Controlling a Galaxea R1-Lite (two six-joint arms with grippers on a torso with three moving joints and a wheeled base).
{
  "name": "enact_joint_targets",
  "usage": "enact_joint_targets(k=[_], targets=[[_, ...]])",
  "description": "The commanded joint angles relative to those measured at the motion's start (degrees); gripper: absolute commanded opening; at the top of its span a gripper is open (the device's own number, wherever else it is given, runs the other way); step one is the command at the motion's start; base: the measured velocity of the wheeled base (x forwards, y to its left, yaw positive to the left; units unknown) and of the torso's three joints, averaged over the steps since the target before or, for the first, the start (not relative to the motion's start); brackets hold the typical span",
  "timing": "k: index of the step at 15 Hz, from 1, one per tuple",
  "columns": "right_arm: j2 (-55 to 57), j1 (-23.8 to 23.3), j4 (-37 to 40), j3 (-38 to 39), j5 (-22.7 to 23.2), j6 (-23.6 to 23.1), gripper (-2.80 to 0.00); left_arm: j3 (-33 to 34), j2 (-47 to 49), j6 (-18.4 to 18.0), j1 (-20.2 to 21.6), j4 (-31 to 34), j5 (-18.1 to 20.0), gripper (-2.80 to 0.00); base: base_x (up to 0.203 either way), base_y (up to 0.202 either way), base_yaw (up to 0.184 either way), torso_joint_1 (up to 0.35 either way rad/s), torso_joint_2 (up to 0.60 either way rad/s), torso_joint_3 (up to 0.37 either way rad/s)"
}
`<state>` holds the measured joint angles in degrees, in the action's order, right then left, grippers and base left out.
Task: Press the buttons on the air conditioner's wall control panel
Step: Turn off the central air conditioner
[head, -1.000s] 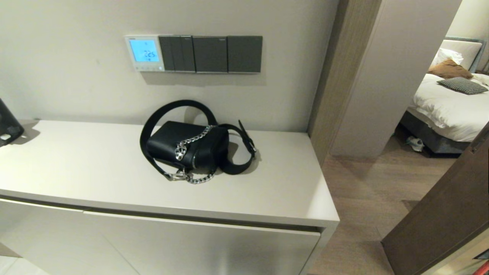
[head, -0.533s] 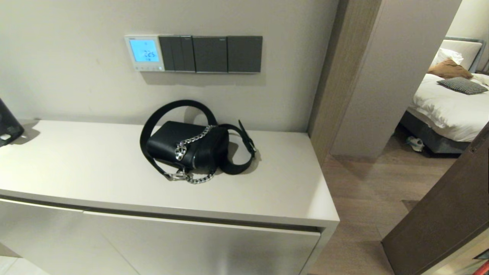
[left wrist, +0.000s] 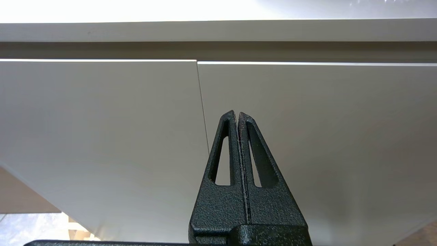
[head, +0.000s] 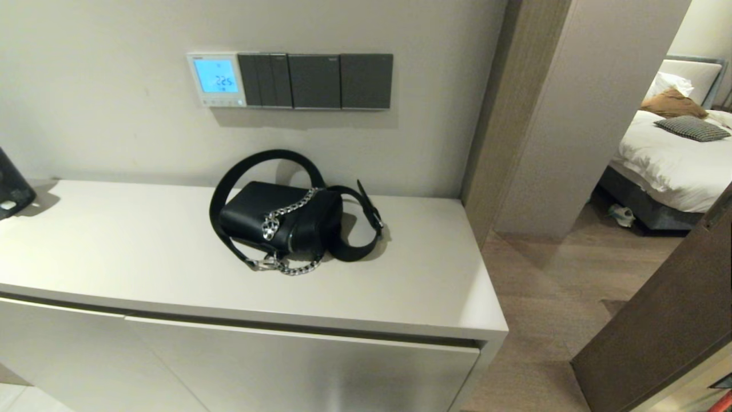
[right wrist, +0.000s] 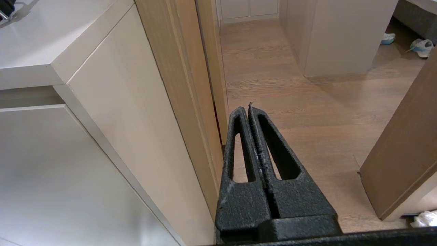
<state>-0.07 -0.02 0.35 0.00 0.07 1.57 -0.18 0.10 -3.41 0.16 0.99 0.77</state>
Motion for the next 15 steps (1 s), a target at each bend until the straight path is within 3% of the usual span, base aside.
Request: enact_joint_targets(k=[1,12,15], targets=[[0.07,-0.05,0.01,0.09,0.01,0.01,-2.8,0.01,0.08,-0.01,0.02,-0.02,0.02,-2.8,0.0,0.0,0.0,0.0,0.0,0.0],[0.07,0.02,0.01,0.09,0.01,0.01,-2.8,-0.06,-0.01,0.43,0.02,-0.02,-0.06,-2.8,0.0,0.0,0.0,0.0,0.0,0.0],[0.07,0.02,0.01,0.09,0.01,0.01,-2.8,-2.68,-0.06,0.54,0.02,0.35,0.55,-2.8,0.0,0.0,0.0,0.0,0.0,0.0]])
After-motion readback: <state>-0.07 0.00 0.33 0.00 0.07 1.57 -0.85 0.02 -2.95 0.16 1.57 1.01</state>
